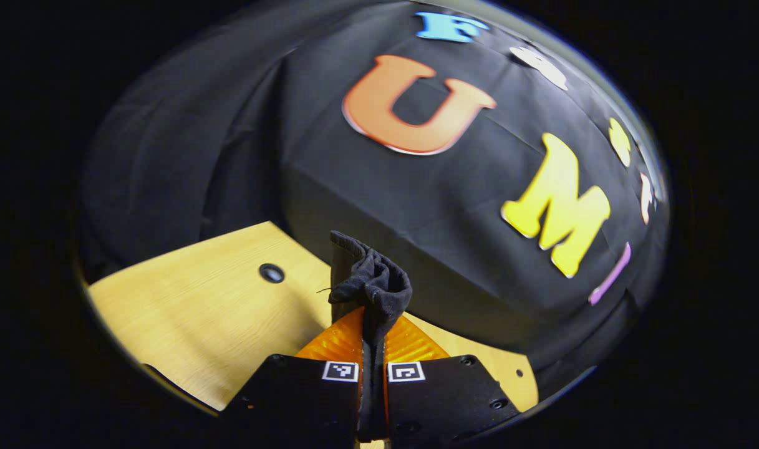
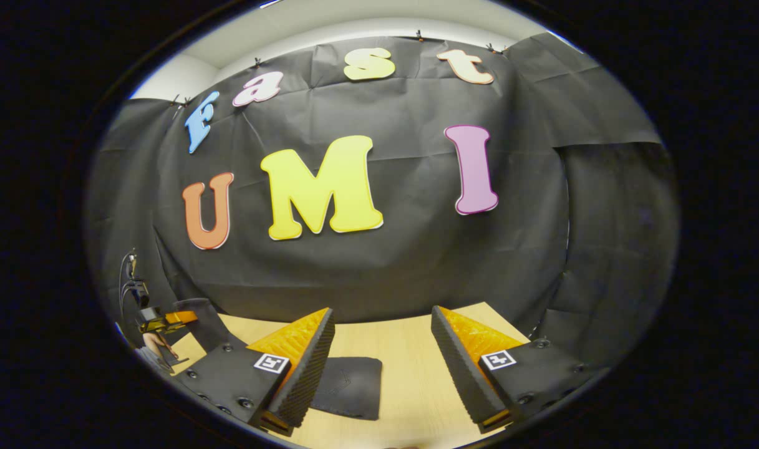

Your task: Grasp the waist and the cuffs of the jeans and fold them to make the two legs overlap; first hold the waist and fold one-third of the jeans toward the cuffs, then hold the cuffs and fold the remaining one-third in the same direction to finish folding.

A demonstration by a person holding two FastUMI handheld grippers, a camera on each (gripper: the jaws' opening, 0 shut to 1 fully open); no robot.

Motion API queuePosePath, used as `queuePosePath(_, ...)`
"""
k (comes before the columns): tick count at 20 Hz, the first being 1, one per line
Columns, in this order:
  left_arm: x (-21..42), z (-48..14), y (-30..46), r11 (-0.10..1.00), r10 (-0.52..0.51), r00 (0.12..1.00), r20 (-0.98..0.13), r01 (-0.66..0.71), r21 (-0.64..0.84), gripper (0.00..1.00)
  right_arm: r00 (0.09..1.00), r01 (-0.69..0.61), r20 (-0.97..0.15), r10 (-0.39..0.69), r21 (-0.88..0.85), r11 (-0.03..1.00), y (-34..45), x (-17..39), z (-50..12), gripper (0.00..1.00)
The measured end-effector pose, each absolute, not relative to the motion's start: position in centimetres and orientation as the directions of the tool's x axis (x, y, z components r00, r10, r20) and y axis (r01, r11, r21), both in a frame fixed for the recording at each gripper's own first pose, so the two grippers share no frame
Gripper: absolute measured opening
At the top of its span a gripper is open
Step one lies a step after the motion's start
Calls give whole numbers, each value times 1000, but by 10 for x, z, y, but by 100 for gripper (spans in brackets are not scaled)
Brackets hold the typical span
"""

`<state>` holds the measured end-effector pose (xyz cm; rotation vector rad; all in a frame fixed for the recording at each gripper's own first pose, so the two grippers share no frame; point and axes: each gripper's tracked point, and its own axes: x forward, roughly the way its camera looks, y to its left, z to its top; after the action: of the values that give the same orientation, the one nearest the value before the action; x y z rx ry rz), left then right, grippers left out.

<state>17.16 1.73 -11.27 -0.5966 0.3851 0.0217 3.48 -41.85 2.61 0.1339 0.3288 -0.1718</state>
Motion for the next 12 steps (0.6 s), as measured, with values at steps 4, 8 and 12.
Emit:
queuePosePath(4, 177, -88, -59, 889, -232, 923, -307, 72, -453, 3, 930, 206, -332, -159, 112, 972, -424, 30, 26, 96)
queuePosePath(8, 171, -89, -140, 898, -360, 881, -307, 239, -369, 3, 931, 223, -317, -180, 104, 969, -428, 27, 31, 96)
queuePosePath(12, 153, -106, -205, 881, -449, 823, -349, 342, -326, 4, 926, 262, -309, -217, 111, 959, -446, 12, 35, 96)
